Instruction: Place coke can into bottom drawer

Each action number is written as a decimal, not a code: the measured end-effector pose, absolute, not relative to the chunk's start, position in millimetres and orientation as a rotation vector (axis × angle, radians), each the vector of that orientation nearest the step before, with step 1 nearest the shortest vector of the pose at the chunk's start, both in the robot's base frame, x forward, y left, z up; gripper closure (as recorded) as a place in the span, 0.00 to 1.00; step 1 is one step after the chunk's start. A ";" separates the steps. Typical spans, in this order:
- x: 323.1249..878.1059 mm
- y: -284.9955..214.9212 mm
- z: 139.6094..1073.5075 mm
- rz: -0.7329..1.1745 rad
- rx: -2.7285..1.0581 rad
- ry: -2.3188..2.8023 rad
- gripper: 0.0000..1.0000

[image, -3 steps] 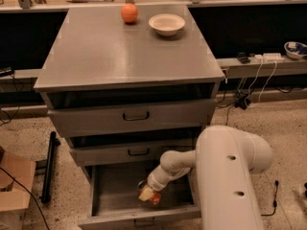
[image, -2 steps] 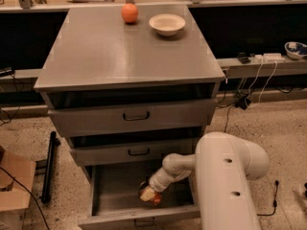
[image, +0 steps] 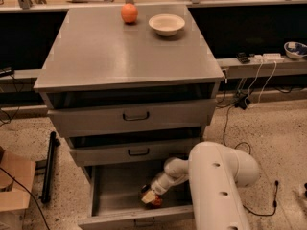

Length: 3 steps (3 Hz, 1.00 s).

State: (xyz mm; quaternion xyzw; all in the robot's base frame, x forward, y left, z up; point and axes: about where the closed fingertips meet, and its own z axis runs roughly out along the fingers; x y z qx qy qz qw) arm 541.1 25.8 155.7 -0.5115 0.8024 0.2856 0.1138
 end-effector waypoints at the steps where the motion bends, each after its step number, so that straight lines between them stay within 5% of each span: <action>1: 540.1 26.9 133.4 0.870 -1.486 2.391 0.44; 2: 535.1 33.5 126.6 0.918 -1.477 2.397 0.13; 3: 535.1 33.5 126.6 0.918 -1.477 2.397 0.00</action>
Offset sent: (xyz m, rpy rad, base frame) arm -0.0068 0.0130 -0.0333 0.0339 0.0963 -0.0121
